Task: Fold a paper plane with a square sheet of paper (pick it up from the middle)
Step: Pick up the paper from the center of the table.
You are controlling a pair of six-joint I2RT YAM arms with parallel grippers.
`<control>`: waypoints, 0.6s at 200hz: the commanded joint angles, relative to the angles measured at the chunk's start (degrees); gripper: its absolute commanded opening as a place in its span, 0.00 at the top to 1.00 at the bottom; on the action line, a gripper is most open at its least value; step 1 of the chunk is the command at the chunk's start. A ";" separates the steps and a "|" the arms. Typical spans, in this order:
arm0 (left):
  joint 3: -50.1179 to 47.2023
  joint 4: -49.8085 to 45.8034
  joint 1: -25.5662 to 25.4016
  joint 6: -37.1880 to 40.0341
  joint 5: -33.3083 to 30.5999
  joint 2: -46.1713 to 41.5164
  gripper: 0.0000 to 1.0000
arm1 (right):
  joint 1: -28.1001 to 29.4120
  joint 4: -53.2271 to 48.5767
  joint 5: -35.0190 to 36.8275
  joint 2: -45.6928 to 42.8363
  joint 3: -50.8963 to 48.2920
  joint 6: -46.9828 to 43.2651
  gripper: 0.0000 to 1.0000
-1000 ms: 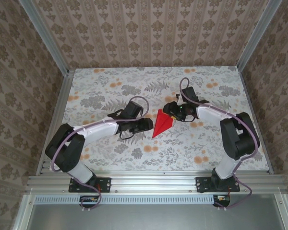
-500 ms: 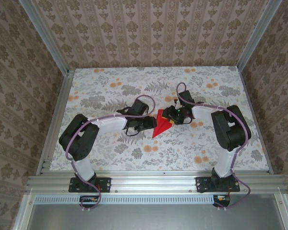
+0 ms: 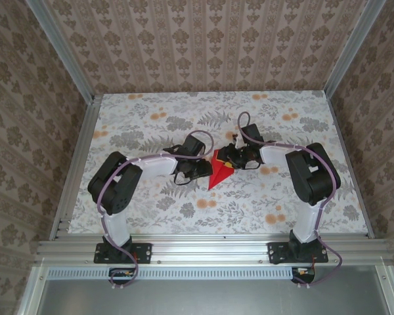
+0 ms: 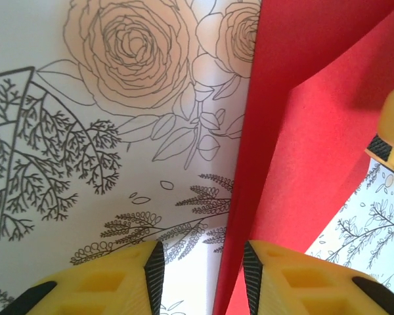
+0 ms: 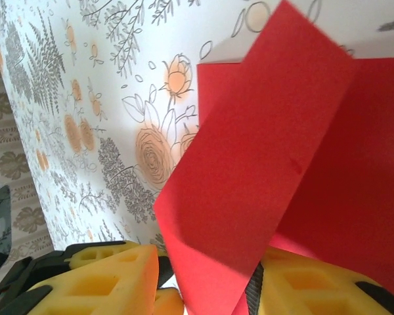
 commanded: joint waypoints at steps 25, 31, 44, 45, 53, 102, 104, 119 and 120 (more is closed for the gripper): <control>0.58 -1.50 1.10 0.92 1.16 -0.34 0.60 | 1.23 3.65 -2.71 2.29 -0.37 -1.21 0.65; 0.45 -1.50 1.22 0.92 1.31 -0.67 0.60 | 1.43 3.51 -2.54 2.63 -0.31 -1.52 0.66; 0.08 -1.50 1.58 0.92 1.45 -1.80 0.59 | 1.69 2.75 -1.88 3.02 0.14 -2.24 0.74; 0.02 -1.50 1.63 0.92 1.45 -1.90 0.59 | 1.70 2.64 -1.78 3.02 0.19 -2.28 0.75; -0.52 -1.50 2.00 0.84 1.36 -3.04 0.57 | 1.85 1.80 -1.36 2.79 0.46 -2.68 0.80; -9.29 3.98 6.51 -1.40 7.12 -16.17 0.42 | 1.98 8.55 -6.91 -4.79 -0.90 1.98 0.93; -9.69 4.49 6.80 -1.61 7.74 -16.77 0.41 | 1.98 8.92 -7.41 -5.10 -0.86 2.31 0.93; -12.38 7.12 8.75 -2.24 12.55 -21.40 0.36 | 1.98 12.16 -10.47 -7.41 -0.80 5.56 0.93; -12.45 7.25 8.90 -2.28 12.84 -21.72 0.35 | 1.98 12.27 -10.65 -7.55 -0.81 5.79 0.93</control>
